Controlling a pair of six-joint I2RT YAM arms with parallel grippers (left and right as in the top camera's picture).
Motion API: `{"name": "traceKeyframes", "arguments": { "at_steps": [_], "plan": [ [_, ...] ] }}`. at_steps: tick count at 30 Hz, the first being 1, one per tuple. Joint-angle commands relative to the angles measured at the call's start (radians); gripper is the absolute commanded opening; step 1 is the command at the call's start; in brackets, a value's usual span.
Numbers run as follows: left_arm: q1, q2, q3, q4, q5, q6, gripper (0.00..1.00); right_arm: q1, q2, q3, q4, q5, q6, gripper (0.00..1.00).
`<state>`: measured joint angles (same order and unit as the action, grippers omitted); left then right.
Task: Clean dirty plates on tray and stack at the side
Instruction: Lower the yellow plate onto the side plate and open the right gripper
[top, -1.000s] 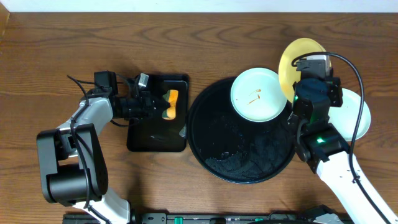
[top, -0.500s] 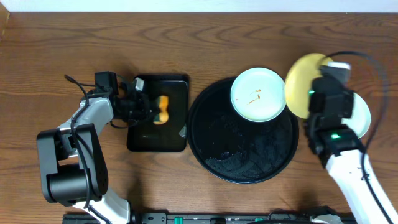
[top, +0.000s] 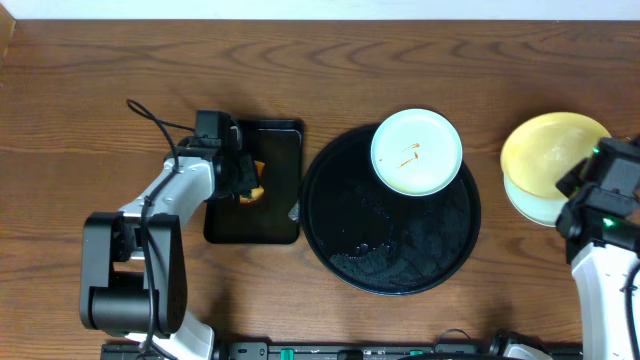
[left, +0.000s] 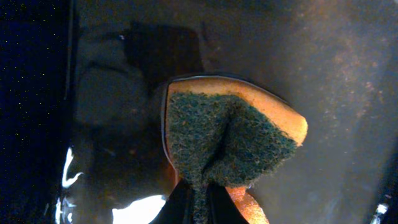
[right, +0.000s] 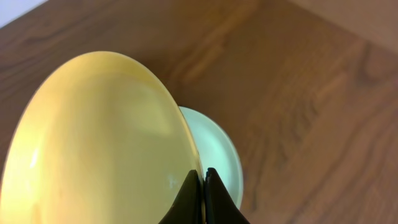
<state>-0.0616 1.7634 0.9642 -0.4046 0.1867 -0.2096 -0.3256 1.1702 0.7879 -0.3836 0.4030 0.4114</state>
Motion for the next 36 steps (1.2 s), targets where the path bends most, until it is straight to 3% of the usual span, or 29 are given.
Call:
{"name": "traceKeyframes", "arguments": {
  "at_steps": [1,4,8,12,14,20,22,23,24,26,27,31,33,36],
  "plan": [
    [-0.017,0.014,0.002,-0.019,-0.072,-0.006,0.08,-0.061,0.013,0.003,-0.013,-0.019,0.101,0.01],
    [-0.016,0.014,0.002,-0.032,-0.044,-0.001,0.07,-0.107,0.042,0.003,-0.023,-0.019,0.109,0.01],
    [-0.016,0.013,0.002,-0.031,0.119,0.134,0.07,-0.150,0.084,0.003,-0.024,-0.020,0.108,0.01],
    [-0.016,0.000,0.004,-0.020,0.057,0.098,0.12,-0.169,0.134,0.003,-0.024,-0.055,0.108,0.01],
    [-0.016,-0.012,0.004,-0.017,0.050,0.092,0.08,-0.174,0.158,0.003,-0.024,-0.065,0.108,0.01],
    [-0.016,-0.026,0.004,-0.033,0.030,0.104,0.07,-0.178,0.212,0.003,-0.024,-0.064,0.108,0.01],
    [-0.016,-0.026,0.004,-0.047,-0.048,0.018,0.08,-0.178,0.216,0.003,-0.023,-0.064,0.108,0.01],
    [-0.016,-0.026,0.004,-0.051,-0.049,-0.008,0.08,-0.178,0.216,0.003,-0.021,-0.065,0.108,0.05],
    [-0.016,-0.026,0.004,-0.050,-0.017,-0.005,0.07,-0.178,0.216,0.003,-0.016,-0.068,0.108,0.15],
    [-0.016,-0.026,0.004,-0.043,0.114,0.095,0.07,-0.178,0.215,0.003,0.007,-0.106,0.103,0.38],
    [-0.016,-0.026,0.004,-0.043,0.164,0.138,0.07,-0.178,0.215,0.003,0.021,-0.146,0.085,0.43],
    [-0.016,-0.026,0.004,-0.050,0.119,0.140,0.08,-0.175,0.215,0.003,0.123,-0.483,-0.053,0.47],
    [-0.016,-0.026,0.004,-0.051,0.042,0.093,0.17,-0.164,0.215,0.003,0.163,-0.661,-0.092,0.48],
    [-0.016,-0.026,0.004,-0.050,-0.026,0.039,0.17,-0.128,0.215,0.003,0.186,-0.877,-0.142,0.49]
  ]
}}
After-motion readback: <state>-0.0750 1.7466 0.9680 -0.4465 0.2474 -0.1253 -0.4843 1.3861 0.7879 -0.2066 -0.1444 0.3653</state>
